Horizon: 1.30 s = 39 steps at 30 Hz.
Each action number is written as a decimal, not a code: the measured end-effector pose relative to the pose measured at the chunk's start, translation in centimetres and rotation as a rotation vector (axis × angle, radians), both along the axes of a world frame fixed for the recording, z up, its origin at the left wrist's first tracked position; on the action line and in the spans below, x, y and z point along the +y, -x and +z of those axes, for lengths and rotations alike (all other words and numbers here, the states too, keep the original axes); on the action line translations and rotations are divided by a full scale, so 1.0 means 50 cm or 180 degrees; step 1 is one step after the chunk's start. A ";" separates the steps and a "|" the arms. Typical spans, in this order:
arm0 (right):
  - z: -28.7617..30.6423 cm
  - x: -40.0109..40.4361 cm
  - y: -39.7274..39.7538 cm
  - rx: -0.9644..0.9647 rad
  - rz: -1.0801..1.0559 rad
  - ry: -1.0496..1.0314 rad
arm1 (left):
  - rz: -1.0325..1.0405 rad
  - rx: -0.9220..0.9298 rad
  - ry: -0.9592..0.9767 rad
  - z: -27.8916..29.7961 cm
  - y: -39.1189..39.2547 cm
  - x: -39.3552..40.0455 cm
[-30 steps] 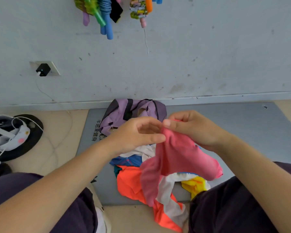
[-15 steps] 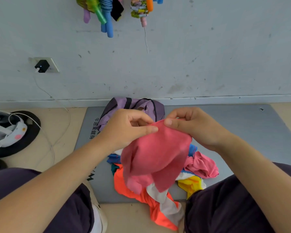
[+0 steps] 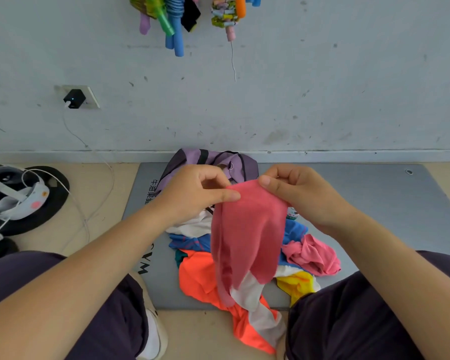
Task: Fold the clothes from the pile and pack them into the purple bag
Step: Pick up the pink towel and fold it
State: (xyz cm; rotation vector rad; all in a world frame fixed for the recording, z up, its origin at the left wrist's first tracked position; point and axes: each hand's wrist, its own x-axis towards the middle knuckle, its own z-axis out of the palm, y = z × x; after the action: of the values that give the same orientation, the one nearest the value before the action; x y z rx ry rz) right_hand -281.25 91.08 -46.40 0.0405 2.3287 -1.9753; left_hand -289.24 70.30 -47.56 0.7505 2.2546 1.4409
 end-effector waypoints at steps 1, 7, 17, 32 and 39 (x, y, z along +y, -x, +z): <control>-0.003 0.002 0.002 -0.0008 -0.0076 -0.0047 | -0.0020 0.0136 0.0188 -0.005 0.008 -0.003; -0.003 0.014 -0.001 0.0077 -0.0564 -0.0132 | -0.0605 0.0443 0.1468 -0.035 0.024 -0.010; -0.005 0.025 0.000 0.0009 -0.0712 -0.0228 | 0.0274 -0.1381 -0.0701 0.023 -0.008 0.007; 0.023 0.001 -0.020 -0.0036 -0.0163 0.0161 | 0.0188 0.0327 0.0052 0.003 -0.017 0.010; 0.013 0.025 -0.010 0.0048 -0.0546 -0.0144 | -0.0216 0.1427 0.1581 -0.016 0.013 -0.010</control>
State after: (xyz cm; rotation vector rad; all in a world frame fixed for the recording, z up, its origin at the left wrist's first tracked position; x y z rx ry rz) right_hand -280.75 92.35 -45.75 0.2368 2.4549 -2.0027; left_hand -289.87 69.82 -48.36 1.0355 2.7229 0.6669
